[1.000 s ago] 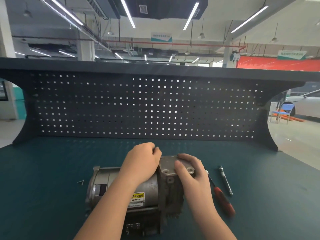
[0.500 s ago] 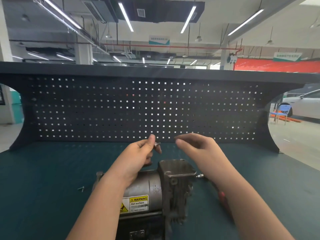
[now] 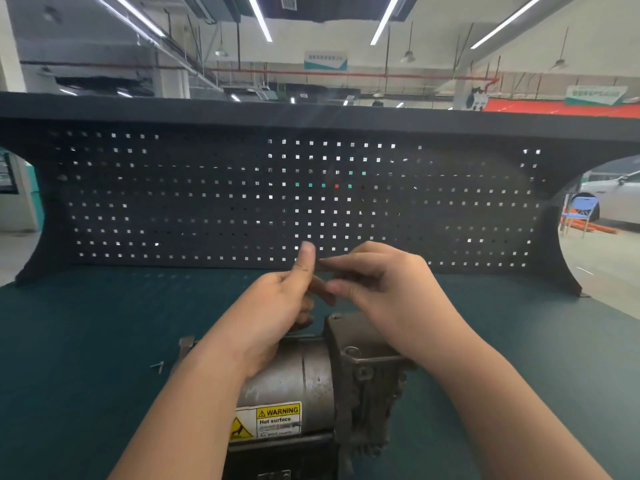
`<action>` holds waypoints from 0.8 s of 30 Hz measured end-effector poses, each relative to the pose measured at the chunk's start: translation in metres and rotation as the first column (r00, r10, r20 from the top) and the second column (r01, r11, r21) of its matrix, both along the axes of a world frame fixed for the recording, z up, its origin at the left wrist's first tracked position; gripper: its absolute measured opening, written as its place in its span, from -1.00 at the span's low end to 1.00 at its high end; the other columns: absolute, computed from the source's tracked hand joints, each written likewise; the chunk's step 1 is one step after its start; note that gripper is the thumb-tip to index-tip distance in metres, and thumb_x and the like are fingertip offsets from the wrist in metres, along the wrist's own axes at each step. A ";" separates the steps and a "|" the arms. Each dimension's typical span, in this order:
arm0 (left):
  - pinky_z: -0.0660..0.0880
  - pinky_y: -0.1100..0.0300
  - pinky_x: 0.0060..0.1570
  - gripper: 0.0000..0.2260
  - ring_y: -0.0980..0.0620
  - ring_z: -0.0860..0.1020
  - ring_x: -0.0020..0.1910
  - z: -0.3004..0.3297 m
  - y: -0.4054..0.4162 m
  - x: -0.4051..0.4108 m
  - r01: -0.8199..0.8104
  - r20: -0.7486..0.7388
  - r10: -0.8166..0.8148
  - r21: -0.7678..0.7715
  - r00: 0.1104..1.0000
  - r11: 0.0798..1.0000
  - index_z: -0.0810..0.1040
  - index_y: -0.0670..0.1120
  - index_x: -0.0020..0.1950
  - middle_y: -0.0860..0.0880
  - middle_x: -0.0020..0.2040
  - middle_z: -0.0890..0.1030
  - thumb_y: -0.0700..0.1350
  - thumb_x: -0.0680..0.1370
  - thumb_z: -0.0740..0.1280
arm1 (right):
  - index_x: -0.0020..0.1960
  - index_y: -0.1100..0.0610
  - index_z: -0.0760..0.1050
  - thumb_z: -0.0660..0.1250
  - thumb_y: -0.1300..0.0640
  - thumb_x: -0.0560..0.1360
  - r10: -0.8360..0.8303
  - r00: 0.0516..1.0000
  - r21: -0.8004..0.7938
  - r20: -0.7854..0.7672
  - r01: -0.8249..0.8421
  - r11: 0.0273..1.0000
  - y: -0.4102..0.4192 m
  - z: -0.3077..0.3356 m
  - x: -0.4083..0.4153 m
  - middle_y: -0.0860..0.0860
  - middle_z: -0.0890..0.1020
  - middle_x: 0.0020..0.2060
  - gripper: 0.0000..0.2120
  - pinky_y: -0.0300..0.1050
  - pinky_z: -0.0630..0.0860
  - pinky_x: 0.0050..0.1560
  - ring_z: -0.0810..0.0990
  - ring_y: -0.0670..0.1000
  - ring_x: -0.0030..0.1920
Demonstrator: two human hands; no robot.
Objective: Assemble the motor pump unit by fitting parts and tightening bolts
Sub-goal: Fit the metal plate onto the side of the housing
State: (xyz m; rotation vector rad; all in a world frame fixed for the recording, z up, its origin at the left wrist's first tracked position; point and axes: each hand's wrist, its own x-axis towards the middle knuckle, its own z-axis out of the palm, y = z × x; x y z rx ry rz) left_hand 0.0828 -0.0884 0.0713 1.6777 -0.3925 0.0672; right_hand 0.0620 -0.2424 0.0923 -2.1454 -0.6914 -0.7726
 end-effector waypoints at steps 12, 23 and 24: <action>0.36 0.30 -0.17 -0.35 0.26 0.45 -0.40 0.004 0.003 -0.012 -0.072 0.201 0.015 0.277 0.979 0.958 0.67 -0.10 -0.02 0.25 -0.40 0.52 0.47 0.38 0.24 | -0.28 0.05 0.67 0.48 0.09 0.39 0.333 0.819 0.438 -0.467 -0.113 0.892 -0.023 -0.003 -0.010 0.01 0.65 -0.38 -0.91 -0.28 0.51 -0.26 0.57 -0.12 -0.37; 0.35 0.39 -0.38 -0.62 0.30 0.52 -0.41 -0.002 -0.006 -0.008 -0.155 0.141 0.102 0.449 0.985 0.880 0.67 0.01 -0.20 0.15 -0.37 0.64 0.31 0.33 0.39 | -0.31 0.06 0.65 0.53 0.09 0.34 0.482 0.723 0.394 -0.495 -0.308 0.866 -0.034 -0.002 -0.009 0.01 0.62 -0.40 -0.90 -0.32 0.46 -0.32 0.52 -0.12 -0.40; 0.31 0.44 -0.45 -0.69 0.34 0.50 -0.45 -0.002 -0.005 -0.008 -0.157 0.138 0.105 0.454 0.985 0.877 0.66 0.02 -0.18 0.20 -0.42 0.61 0.26 0.38 0.41 | -0.32 0.06 0.65 0.52 0.09 0.32 0.479 0.722 0.381 -0.500 -0.313 0.870 -0.034 -0.002 -0.009 0.02 0.63 -0.39 -0.91 -0.30 0.46 -0.32 0.52 -0.10 -0.39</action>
